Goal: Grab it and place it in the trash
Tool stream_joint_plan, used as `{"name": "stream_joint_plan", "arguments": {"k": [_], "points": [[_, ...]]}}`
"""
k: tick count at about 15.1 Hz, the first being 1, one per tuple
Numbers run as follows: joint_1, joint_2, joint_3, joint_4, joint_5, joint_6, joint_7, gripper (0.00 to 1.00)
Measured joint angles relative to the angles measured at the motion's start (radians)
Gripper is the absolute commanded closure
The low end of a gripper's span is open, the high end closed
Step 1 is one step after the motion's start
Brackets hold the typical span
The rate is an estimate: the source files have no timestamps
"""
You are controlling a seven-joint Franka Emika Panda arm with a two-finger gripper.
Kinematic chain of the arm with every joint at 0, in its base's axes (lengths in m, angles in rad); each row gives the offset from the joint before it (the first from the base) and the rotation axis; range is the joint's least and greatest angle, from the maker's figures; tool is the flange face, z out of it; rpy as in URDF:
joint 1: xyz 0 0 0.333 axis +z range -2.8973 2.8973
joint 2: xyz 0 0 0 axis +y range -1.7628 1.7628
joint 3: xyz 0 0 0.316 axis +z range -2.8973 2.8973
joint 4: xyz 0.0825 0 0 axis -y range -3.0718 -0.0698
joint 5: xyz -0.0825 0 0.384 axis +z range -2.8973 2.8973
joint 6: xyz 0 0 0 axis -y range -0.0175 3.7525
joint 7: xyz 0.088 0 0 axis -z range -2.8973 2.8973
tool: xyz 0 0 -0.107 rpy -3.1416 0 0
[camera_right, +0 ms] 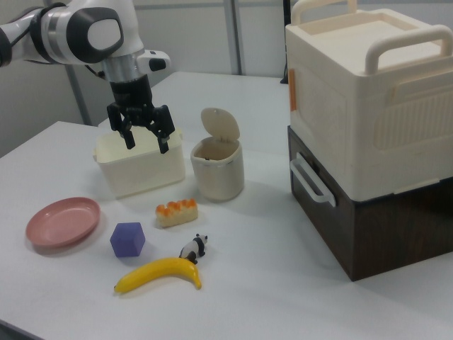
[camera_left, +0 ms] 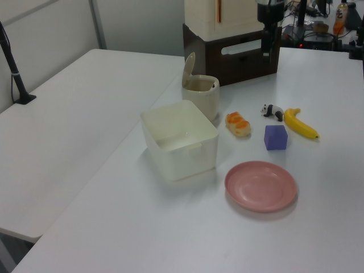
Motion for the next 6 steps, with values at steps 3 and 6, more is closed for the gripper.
{"name": "stream_joint_plan", "arguments": {"k": [3, 6], "points": [[0.000, -0.002, 0.000, 0.000, -0.002, -0.001, 0.039, 0.00], [0.005, -0.002, 0.000, 0.000, -0.013, -0.001, 0.039, 0.00]]}}
